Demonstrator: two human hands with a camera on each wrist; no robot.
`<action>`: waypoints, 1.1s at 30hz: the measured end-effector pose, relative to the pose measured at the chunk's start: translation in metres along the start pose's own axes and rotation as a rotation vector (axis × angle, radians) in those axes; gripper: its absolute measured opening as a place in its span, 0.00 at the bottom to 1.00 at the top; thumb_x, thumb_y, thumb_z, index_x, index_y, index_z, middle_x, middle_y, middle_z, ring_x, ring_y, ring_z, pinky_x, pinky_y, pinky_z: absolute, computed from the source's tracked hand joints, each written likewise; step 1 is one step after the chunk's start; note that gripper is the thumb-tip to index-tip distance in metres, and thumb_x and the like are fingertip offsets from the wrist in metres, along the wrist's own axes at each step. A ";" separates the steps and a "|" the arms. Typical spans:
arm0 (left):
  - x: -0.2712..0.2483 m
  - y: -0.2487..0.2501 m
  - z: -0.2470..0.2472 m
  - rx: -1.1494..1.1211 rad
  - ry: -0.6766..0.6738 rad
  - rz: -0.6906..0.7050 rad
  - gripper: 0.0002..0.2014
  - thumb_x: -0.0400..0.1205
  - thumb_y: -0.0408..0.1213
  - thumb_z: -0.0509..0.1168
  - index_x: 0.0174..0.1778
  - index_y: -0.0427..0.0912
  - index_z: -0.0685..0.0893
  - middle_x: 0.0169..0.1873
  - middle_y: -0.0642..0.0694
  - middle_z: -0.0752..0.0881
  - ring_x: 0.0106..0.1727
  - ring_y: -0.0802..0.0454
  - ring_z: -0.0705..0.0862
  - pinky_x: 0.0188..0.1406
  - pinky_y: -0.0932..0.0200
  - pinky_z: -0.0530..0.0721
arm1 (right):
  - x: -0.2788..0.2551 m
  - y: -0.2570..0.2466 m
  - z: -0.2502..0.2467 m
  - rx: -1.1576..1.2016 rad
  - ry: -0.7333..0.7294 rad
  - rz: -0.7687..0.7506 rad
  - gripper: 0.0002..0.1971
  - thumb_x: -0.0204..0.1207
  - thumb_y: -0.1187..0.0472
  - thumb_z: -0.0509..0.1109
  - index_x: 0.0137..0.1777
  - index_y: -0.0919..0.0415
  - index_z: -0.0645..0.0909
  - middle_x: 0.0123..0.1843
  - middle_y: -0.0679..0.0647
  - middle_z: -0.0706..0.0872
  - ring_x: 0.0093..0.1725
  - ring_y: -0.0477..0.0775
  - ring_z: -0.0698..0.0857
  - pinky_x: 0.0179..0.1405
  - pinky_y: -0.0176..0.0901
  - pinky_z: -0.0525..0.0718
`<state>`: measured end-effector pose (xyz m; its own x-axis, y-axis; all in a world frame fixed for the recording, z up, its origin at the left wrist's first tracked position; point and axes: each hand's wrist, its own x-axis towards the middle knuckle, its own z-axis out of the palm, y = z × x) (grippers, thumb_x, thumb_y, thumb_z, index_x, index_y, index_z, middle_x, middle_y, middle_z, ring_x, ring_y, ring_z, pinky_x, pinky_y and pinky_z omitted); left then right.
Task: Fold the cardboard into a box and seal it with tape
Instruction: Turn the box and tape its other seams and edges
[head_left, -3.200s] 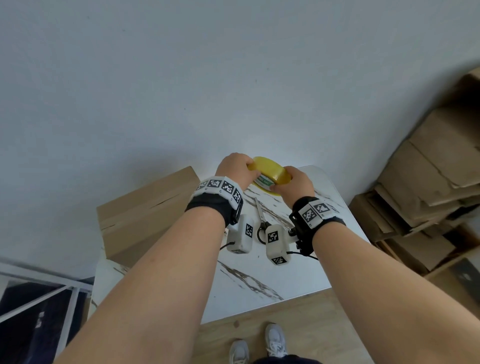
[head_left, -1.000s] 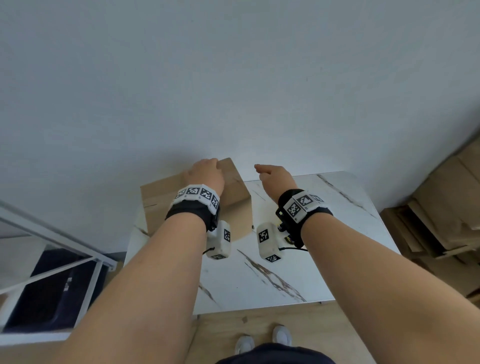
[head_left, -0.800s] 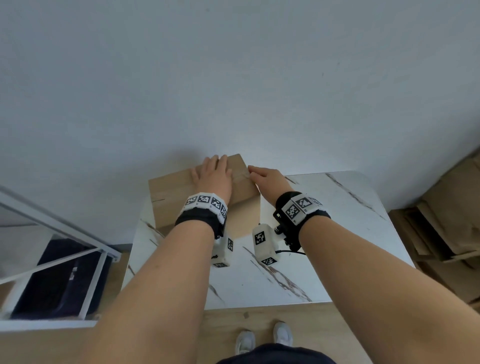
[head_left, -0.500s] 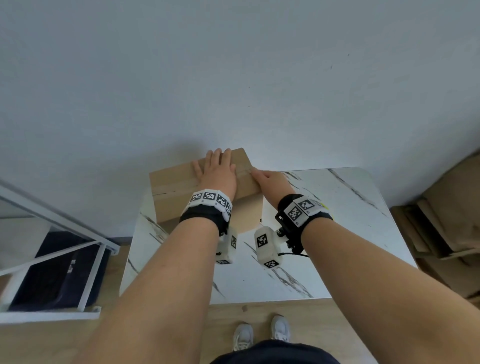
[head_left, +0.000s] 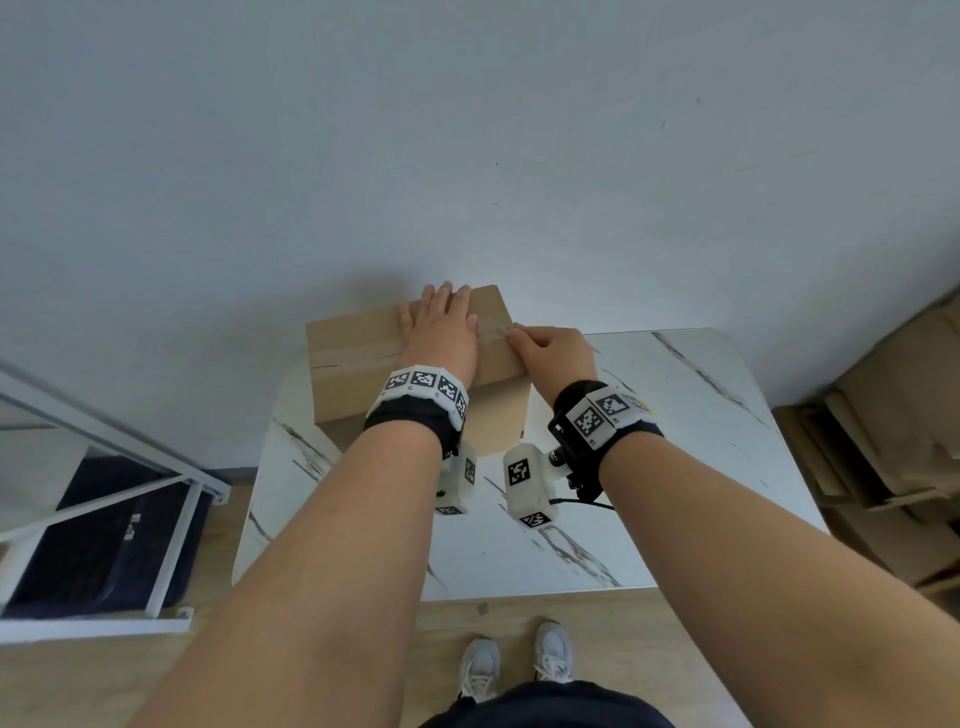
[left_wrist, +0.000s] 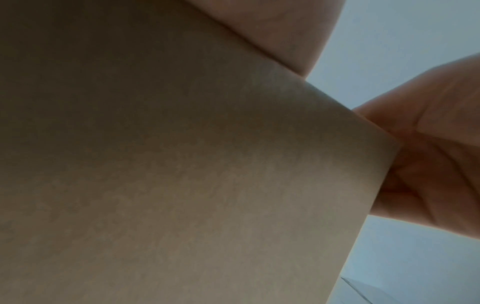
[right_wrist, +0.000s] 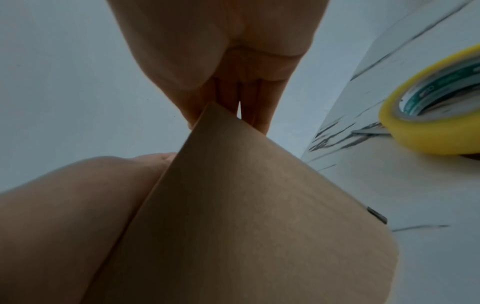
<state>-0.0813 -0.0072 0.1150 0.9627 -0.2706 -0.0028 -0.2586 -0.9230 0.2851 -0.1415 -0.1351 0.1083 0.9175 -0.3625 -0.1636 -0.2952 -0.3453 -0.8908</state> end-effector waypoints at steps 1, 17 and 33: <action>0.000 0.000 0.000 0.000 0.004 0.005 0.23 0.89 0.41 0.45 0.82 0.48 0.59 0.83 0.47 0.57 0.85 0.47 0.50 0.83 0.41 0.43 | -0.001 0.002 -0.001 -0.023 0.026 0.005 0.18 0.80 0.49 0.67 0.34 0.58 0.88 0.31 0.53 0.83 0.35 0.52 0.78 0.36 0.41 0.74; -0.016 0.068 -0.006 -0.137 -0.035 0.180 0.28 0.81 0.23 0.53 0.78 0.42 0.68 0.82 0.43 0.60 0.83 0.46 0.58 0.80 0.49 0.62 | -0.012 0.065 -0.074 -0.117 0.206 0.228 0.14 0.79 0.64 0.61 0.56 0.57 0.88 0.54 0.55 0.91 0.51 0.58 0.89 0.56 0.52 0.87; -0.024 0.120 0.036 0.242 -0.091 0.417 0.19 0.79 0.27 0.54 0.65 0.40 0.78 0.62 0.43 0.78 0.65 0.44 0.76 0.63 0.52 0.74 | -0.017 0.131 -0.083 -0.545 -0.133 0.308 0.16 0.80 0.63 0.63 0.64 0.53 0.84 0.60 0.55 0.87 0.57 0.59 0.85 0.55 0.47 0.85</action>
<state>-0.1379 -0.1210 0.1147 0.7653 -0.6432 -0.0226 -0.6418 -0.7653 0.0492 -0.2181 -0.2457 0.0290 0.7838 -0.4168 -0.4604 -0.6117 -0.6461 -0.4565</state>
